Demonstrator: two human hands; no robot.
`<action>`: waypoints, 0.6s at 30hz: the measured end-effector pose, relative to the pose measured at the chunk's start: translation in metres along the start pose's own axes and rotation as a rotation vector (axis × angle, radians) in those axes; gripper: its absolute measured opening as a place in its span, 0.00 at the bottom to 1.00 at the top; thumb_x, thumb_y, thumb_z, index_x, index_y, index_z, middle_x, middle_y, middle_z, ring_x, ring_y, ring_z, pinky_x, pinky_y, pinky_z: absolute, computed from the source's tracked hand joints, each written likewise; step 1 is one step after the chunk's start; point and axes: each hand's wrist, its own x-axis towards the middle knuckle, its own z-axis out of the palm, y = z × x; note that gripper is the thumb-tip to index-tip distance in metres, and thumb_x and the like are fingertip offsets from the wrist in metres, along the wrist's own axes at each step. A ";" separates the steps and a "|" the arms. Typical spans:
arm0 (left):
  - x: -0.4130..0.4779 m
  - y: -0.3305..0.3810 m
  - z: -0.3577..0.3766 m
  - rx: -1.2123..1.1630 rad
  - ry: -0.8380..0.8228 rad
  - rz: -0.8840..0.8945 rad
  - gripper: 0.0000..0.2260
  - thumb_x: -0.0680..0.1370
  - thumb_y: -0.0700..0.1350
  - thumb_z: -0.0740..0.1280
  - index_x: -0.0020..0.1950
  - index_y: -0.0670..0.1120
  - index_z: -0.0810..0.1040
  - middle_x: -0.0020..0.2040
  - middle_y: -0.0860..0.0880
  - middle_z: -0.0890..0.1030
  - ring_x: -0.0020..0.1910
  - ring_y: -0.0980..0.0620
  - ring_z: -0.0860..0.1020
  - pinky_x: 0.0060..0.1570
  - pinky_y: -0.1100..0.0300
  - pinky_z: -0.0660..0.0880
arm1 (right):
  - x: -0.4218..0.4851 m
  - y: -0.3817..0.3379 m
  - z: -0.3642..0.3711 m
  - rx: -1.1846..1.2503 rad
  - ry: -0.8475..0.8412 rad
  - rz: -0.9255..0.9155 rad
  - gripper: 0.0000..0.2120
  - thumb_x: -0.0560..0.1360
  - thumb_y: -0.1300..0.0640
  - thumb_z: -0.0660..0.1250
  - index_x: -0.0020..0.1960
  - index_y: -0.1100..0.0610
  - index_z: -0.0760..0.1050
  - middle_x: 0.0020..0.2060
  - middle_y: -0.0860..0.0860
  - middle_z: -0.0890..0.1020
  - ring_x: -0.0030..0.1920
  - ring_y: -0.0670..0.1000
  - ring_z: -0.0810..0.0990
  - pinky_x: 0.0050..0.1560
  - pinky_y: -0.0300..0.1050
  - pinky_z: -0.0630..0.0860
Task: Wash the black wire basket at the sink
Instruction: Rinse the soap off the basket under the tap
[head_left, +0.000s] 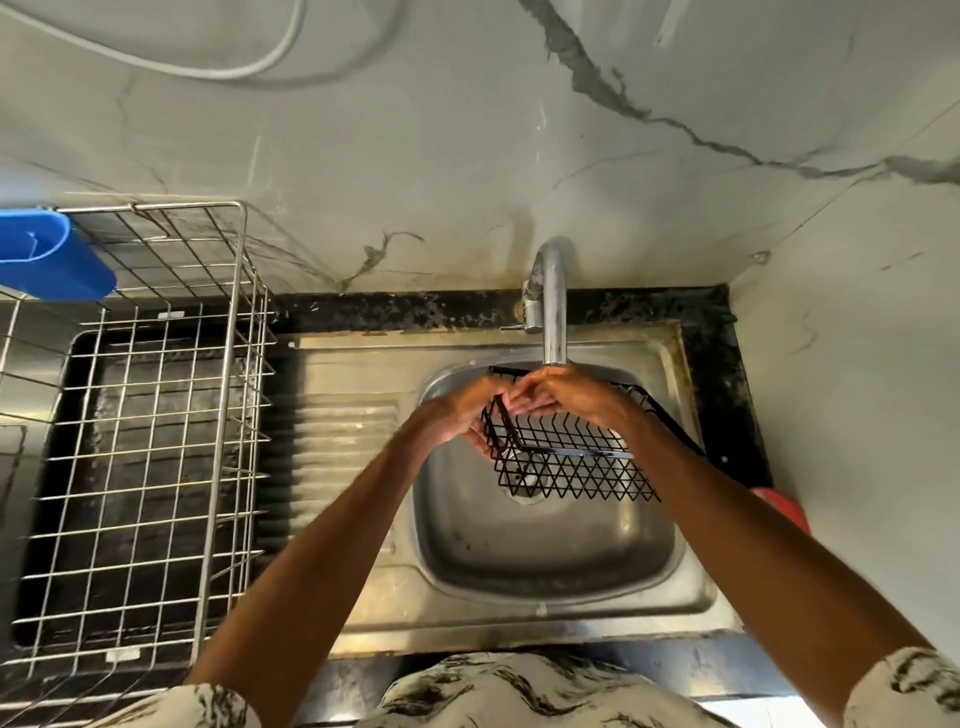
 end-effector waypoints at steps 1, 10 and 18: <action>0.001 -0.002 -0.003 -0.010 0.006 0.004 0.14 0.84 0.49 0.59 0.65 0.42 0.72 0.63 0.44 0.70 0.49 0.40 0.78 0.41 0.48 0.81 | 0.000 0.006 -0.007 -0.091 0.015 0.039 0.11 0.81 0.66 0.61 0.54 0.61 0.82 0.50 0.53 0.88 0.53 0.51 0.87 0.57 0.47 0.82; 0.010 0.003 -0.029 0.065 0.024 -0.013 0.18 0.84 0.49 0.56 0.68 0.41 0.76 0.58 0.40 0.81 0.51 0.37 0.80 0.41 0.48 0.82 | -0.018 0.011 -0.018 -1.168 0.221 -0.755 0.36 0.71 0.75 0.67 0.74 0.50 0.72 0.68 0.52 0.79 0.54 0.49 0.84 0.47 0.31 0.78; 0.012 0.008 -0.048 0.104 -0.028 -0.039 0.20 0.85 0.47 0.52 0.67 0.40 0.77 0.61 0.39 0.82 0.56 0.39 0.81 0.45 0.46 0.83 | 0.002 0.021 -0.030 -1.299 0.329 -0.644 0.27 0.80 0.54 0.69 0.76 0.59 0.68 0.73 0.60 0.71 0.74 0.58 0.70 0.72 0.59 0.71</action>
